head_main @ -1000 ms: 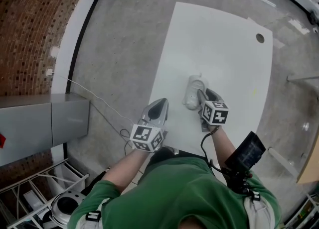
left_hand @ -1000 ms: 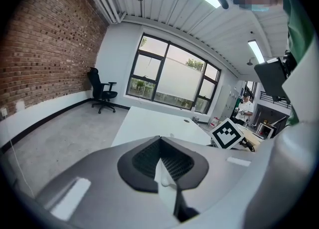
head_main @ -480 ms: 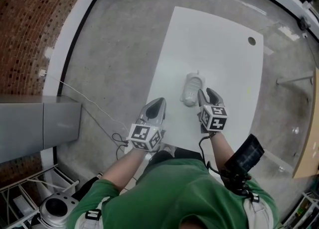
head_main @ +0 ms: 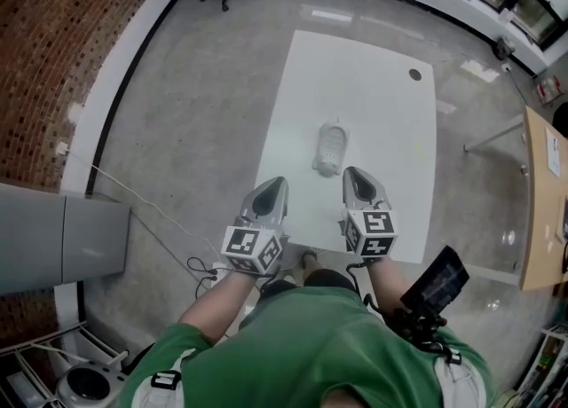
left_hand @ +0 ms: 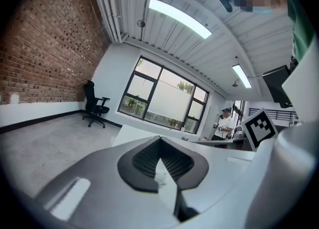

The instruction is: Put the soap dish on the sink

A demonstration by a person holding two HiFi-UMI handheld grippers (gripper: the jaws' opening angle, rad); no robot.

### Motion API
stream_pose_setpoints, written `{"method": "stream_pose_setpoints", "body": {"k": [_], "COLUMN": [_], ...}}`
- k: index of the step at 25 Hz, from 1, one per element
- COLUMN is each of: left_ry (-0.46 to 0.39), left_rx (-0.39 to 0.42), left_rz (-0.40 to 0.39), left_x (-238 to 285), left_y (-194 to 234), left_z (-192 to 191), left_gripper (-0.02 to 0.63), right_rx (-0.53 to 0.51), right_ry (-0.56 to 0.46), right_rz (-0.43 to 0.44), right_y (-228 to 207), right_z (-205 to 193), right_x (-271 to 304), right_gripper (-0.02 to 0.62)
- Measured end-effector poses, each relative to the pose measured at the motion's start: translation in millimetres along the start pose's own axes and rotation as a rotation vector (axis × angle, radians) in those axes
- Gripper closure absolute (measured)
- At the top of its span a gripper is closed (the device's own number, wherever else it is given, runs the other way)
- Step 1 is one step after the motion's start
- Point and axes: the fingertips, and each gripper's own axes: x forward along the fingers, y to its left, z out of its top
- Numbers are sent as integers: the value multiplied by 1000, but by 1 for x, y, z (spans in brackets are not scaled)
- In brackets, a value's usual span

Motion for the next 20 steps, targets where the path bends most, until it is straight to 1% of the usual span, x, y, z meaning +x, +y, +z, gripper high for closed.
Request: {"method": "stream_pose_setpoints", "body": {"k": [1,2,5,9,12,16,20], "left_ry": [-17,-32,-73,-107,-118,-126,-129], "left_rx": [2,7,26,38,40,44,47], "left_rz": [-7,-14,-40,-81,-107,-145,-172], "left_x": [-7,-15,-41,-77,-99,-122,-138], "left_y": [-6,-13,-31,-43,-56,-78,-98], "left_z": [5,9,23,39,41,39,34], "left_gripper": [600,600,600,600,600,600,600], "right_rx": [-8,-14,-27,-20,-37,-51,-59], "right_ry": [-17,-34,-86,-134,-153,-216,-233], "right_rz": [-6,-9,-18,-42,-68,-95,-115], "right_y": [4,7,23,55,69,78,84], "right_z": [3,5,13,34,36,36,32], "right_x": [-12,-24,-58,-98,-130,-170,-202], "right_gripper": [588,591,592,592,592,592,592]}}
